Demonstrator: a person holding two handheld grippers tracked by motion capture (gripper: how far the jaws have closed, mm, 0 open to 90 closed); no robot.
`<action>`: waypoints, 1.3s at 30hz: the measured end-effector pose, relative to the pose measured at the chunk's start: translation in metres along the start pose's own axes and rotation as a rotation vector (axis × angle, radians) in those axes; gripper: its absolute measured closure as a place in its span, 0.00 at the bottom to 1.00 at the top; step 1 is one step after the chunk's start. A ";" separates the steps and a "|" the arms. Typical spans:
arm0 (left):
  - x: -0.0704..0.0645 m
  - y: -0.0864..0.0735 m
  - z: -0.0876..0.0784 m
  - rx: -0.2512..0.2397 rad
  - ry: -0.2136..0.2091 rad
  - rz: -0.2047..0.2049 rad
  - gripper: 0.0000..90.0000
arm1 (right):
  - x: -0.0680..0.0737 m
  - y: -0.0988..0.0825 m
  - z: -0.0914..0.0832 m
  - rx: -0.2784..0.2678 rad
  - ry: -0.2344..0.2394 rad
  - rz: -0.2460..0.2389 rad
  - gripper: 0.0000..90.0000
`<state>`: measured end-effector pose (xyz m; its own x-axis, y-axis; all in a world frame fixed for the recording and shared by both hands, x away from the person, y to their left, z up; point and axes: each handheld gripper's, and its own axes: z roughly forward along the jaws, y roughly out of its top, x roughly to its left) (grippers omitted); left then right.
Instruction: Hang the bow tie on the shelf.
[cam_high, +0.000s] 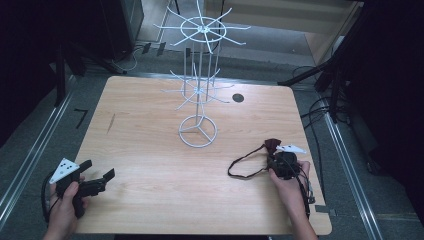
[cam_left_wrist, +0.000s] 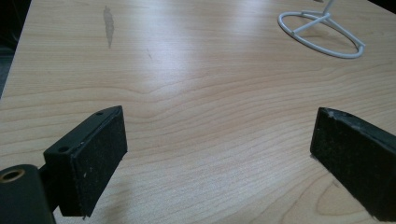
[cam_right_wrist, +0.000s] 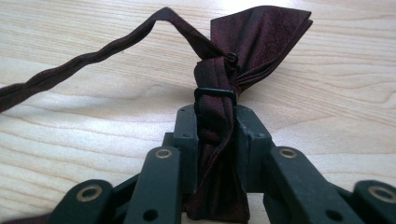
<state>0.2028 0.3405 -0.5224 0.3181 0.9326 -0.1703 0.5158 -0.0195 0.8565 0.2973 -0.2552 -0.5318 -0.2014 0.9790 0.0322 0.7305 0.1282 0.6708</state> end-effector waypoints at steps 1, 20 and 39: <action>0.000 0.000 0.000 0.001 0.000 0.000 0.05 | 0.000 0.000 0.000 -0.001 -0.004 -0.010 0.83; 0.000 0.000 0.000 0.000 0.001 -0.002 0.05 | 0.010 0.005 -0.026 -0.205 0.039 -0.014 0.83; -0.001 0.000 0.000 -0.005 0.002 0.002 0.05 | 0.024 0.019 -0.046 -0.339 0.101 -0.033 0.83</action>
<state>0.2024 0.3399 -0.5224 0.3171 0.9335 -0.1674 0.5115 -0.0197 0.8591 0.2760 -0.2363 -0.4844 -0.2974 0.9523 0.0677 0.4674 0.0834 0.8801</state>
